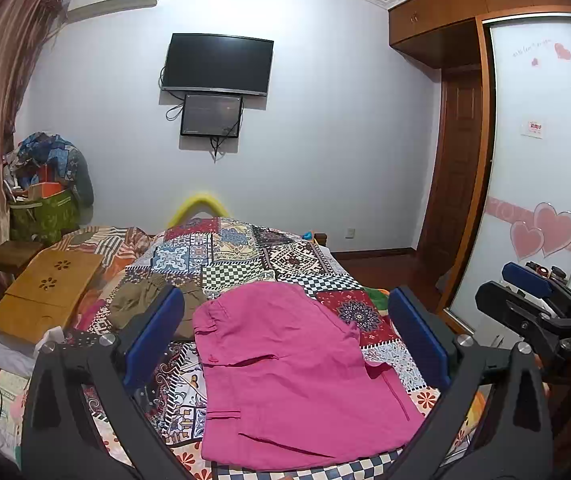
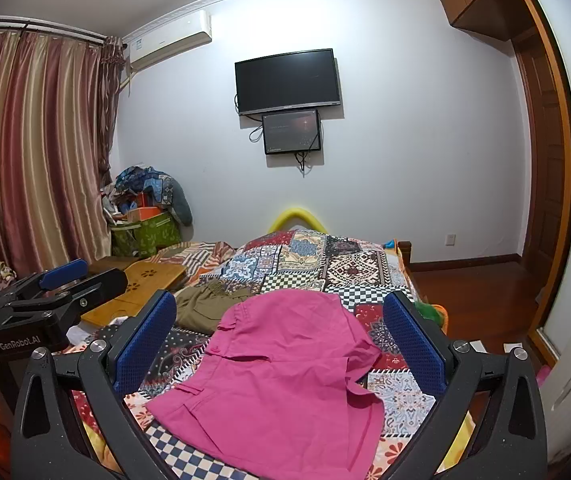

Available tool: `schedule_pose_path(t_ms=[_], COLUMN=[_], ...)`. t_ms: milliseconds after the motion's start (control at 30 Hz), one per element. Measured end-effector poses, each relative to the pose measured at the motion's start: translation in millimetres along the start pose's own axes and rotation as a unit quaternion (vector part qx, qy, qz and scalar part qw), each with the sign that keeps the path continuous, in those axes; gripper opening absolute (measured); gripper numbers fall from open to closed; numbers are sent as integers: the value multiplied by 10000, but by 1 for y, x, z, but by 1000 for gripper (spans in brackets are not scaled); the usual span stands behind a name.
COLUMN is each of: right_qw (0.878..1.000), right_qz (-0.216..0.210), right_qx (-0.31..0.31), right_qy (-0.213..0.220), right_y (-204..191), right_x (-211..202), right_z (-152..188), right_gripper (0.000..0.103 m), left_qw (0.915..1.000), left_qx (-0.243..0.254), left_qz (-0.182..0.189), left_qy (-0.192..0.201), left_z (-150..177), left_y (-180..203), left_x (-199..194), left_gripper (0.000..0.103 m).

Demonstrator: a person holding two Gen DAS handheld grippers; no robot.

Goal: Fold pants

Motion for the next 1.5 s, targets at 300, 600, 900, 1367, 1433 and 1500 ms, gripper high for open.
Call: schedule_pose_path(t_ms=[300,600,900,1367,1433,1500], right_qw=[10000,10000,10000,9997,9995,9992], right_qz=[-1,-3,-9,-21,-21,17], right_qx=[1,33,54,156,164,129], right_qy=[-4,-6,-22,-203,-276,-386], right_y=[0,-1,-1,4,8,13], right_x=[0,0,1,14,20,31], right_z=[0,-1,-1,8,11,16], right_gripper=[103,103,103,103,103,103], left_qw=[10000,10000,10000,9999,9998,9996], left_qx=[8,27,45,87,91,141], left_qz=[15,3,-3,-98,-126,-162], left_qy=[-26,-27,-30,-87,-118,-157], left_z=[0,1,1,6,6,7], left_y=[0,0,1,0,-3,-7], left_x=[0,0,1,13,19,28], left_gripper=[103,103,103,103,103,103])
Point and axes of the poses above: each gripper's, at about its wrist camera, not at the fingertips, and x roughly the way its jaws point, y to its right, z to its underside, the point moved 6 cm from there along x, roughly the way its jaws point, and after that the axes turned 15 degrees about -x, right-handed, at the moved point
